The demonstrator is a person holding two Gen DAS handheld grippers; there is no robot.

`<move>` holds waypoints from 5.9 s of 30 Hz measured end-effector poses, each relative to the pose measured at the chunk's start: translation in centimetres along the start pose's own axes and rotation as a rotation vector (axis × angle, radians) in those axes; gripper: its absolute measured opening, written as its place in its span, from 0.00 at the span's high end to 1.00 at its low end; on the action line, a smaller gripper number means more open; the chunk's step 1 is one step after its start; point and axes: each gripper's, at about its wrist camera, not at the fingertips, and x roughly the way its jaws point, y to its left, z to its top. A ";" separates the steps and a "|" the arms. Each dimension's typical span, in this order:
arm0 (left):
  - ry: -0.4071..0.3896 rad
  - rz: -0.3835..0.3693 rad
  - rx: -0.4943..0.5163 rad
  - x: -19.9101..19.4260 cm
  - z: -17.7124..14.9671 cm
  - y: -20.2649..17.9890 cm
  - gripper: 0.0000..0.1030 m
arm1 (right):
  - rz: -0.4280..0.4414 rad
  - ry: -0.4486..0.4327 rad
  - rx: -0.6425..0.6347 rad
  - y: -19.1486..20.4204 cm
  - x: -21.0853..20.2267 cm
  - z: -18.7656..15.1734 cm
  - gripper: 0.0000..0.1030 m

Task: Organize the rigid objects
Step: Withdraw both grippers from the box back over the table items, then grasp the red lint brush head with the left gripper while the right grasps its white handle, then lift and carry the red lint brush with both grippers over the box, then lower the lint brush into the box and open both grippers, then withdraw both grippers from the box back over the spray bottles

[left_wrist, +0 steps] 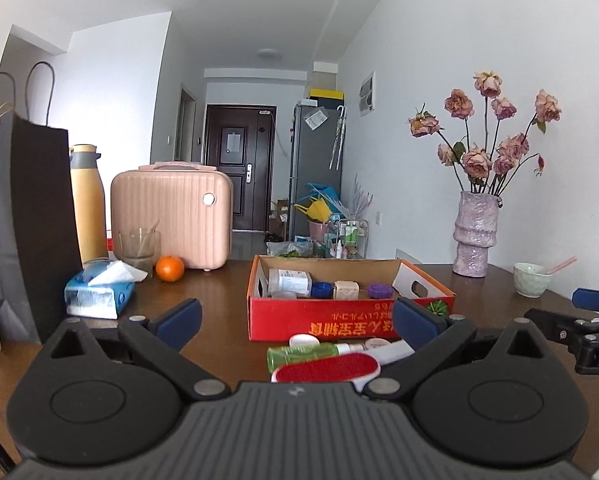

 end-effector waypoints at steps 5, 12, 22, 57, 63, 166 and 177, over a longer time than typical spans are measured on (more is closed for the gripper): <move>0.024 0.031 0.010 -2.4 -2.6 0.5 0.00 | 0.013 0.034 -0.017 0.3 -2.2 -2.0 0.00; 0.151 0.044 -0.017 -4.1 -6.4 2.1 0.00 | 0.033 0.156 -0.002 0.5 -3.3 -4.2 0.00; 0.319 0.051 -0.071 -0.1 -7.4 3.5 0.00 | 0.036 0.271 0.008 0.4 0.0 -5.4 0.02; 0.548 -0.167 -0.326 19.9 -4.7 5.5 0.44 | 0.095 0.594 0.281 -7.7 26.3 -2.2 0.83; 0.536 -0.188 -0.383 19.7 -5.0 6.1 0.46 | 0.114 0.606 0.298 -7.9 26.0 -2.5 0.88; 0.344 -0.114 -0.041 24.0 4.0 3.1 0.18 | 0.011 0.262 0.102 -5.6 23.8 5.6 0.17; 0.207 -0.066 0.090 11.9 3.4 -0.5 0.02 | 0.004 0.241 0.075 -3.7 13.8 3.9 0.10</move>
